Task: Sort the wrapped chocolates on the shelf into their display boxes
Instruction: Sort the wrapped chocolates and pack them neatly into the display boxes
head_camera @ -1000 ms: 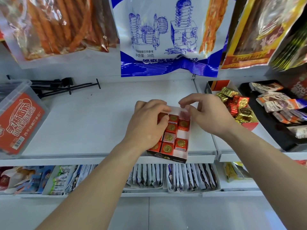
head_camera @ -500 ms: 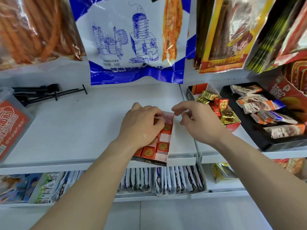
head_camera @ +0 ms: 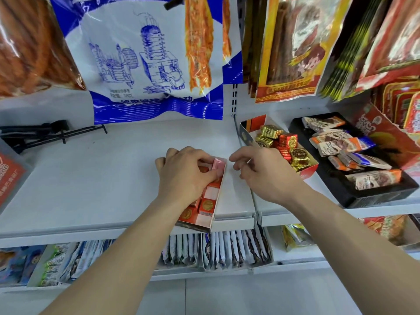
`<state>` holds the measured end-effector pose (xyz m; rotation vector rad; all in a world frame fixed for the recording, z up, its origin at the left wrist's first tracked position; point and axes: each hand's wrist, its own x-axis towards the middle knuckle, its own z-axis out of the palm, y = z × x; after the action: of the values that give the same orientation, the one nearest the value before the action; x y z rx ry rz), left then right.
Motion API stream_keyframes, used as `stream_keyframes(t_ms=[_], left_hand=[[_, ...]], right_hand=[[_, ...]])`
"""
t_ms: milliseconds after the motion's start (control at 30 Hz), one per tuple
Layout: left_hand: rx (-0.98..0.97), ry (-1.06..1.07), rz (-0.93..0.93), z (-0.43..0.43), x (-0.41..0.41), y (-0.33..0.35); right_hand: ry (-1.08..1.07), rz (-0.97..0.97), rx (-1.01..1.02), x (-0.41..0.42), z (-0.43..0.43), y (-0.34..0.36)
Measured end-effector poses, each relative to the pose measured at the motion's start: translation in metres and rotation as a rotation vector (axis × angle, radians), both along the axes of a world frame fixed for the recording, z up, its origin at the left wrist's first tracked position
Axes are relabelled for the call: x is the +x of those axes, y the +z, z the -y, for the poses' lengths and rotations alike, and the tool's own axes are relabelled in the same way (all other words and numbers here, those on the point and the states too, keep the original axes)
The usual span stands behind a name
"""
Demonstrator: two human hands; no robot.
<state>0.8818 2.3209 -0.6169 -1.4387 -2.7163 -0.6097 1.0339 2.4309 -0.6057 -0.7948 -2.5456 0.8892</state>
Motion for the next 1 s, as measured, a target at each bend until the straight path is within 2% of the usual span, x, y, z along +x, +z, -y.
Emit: stream_keyframes(t_ms=[133, 300, 433, 500, 600, 700, 767, 1000], left_hand=[[0.109, -0.013, 0.105, 0.0, 0.002, 0.002], [0.288, -0.081, 0.388, 0.009, 0.001, 0.021], [0.288, -0.132, 0.438, 0.02, 0.0, 0.027], [0.198, -0.143, 0.373, 0.022, -0.005, 0.023], [-0.091, -0.208, 0.086, 0.02, -0.009, 0.016], [-0.255, -0.27, 0.018, 0.016, -0.004, 0.014], [-0.264, -0.278, 0.006, 0.014, -0.003, 0.013], [-0.115, -0.28, 0.034, 0.014, -0.001, 0.018]], right_hand=[[-0.015, 0.006, 0.039, -0.002, -0.003, -0.004], [-0.003, -0.045, 0.026, -0.008, 0.003, -0.001], [-0.002, -0.092, -0.037, -0.01, 0.007, 0.004], [-0.056, -0.145, -0.035, -0.008, 0.006, 0.006], [-0.116, -0.174, -0.003, -0.001, 0.002, 0.008], [-0.101, -0.107, 0.064, 0.005, 0.001, 0.005], [-0.09, -0.077, 0.079, 0.006, 0.001, 0.003], [-0.114, -0.104, 0.017, 0.006, 0.0, 0.006]])
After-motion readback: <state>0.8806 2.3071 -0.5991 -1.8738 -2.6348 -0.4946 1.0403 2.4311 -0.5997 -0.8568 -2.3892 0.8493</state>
